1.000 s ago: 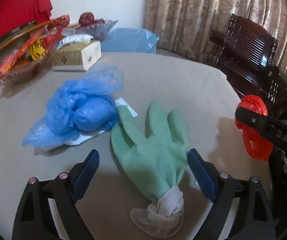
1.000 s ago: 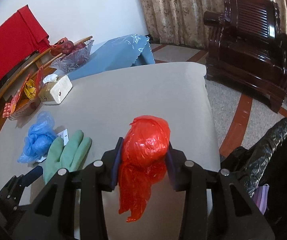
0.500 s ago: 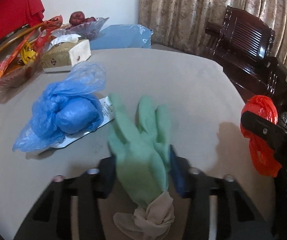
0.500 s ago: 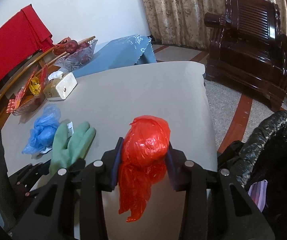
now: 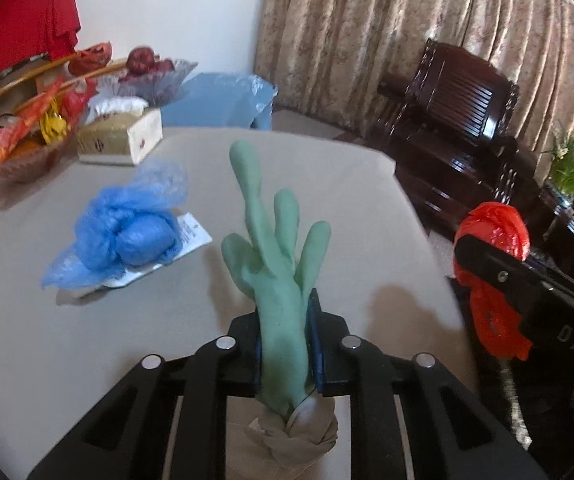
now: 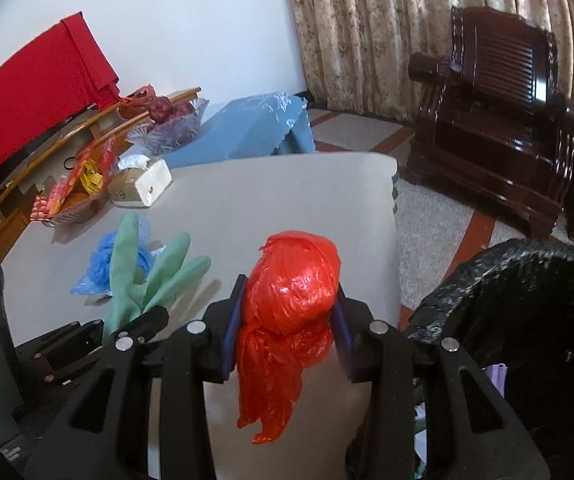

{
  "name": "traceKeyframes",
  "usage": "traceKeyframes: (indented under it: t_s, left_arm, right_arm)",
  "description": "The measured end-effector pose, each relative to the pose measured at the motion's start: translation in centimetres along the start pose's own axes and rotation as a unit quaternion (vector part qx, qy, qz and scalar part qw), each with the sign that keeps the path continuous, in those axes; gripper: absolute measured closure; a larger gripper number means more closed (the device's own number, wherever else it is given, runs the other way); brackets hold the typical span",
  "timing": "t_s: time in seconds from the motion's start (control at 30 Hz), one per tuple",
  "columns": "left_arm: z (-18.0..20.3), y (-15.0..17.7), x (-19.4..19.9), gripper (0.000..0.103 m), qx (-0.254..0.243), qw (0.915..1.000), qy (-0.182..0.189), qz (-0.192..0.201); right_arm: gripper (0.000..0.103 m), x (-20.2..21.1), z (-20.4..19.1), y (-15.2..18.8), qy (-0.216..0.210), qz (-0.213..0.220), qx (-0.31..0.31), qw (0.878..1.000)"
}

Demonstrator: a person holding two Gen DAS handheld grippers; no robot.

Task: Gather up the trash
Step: 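Carry the red bag and green glove over the black bin with both tools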

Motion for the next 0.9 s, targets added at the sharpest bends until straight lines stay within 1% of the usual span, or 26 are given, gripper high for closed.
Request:
traceKeyframes:
  t_s: [0.27,0.47,0.7,0.9]
  left_arm:
    - [1.5,-1.5,5.4,0.085,-0.011,0.9990,0.017,0.039]
    - [3.1,-1.9,8.9,0.085,-0.018,0.9976,0.029,0.061]
    - [5.3,-1.2,12.3,0.085,-0.033,0.9948,0.053,0.081]
    - [8.2,-0.1,14.8,0.085,-0.052,0.9910,0.080,0.094]
  right_arm:
    - [0.065,5.4,-0.1,-1.1,0.000,0.035,0.009,0.999]
    - [0.065,9.6,0.4,-1.0,0.008,0.055,0.014,0.998]
    - [0.065,14.2,1.1,-0.2,0.023,0.076,0.014,0.997]
    - [0.065,17.8,2.7,1.4,0.039,0.088,0.003,0.995]
Point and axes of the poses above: each gripper's, at about its wrist camera, not at the fingertips, and x roughly against the way its jaws point, z to its right, y to its underside, the point moved 8 cm from there along -x, roughly the way its jaws point, and after that the axes turned 13 degrees about x, right-handed, at the moved point
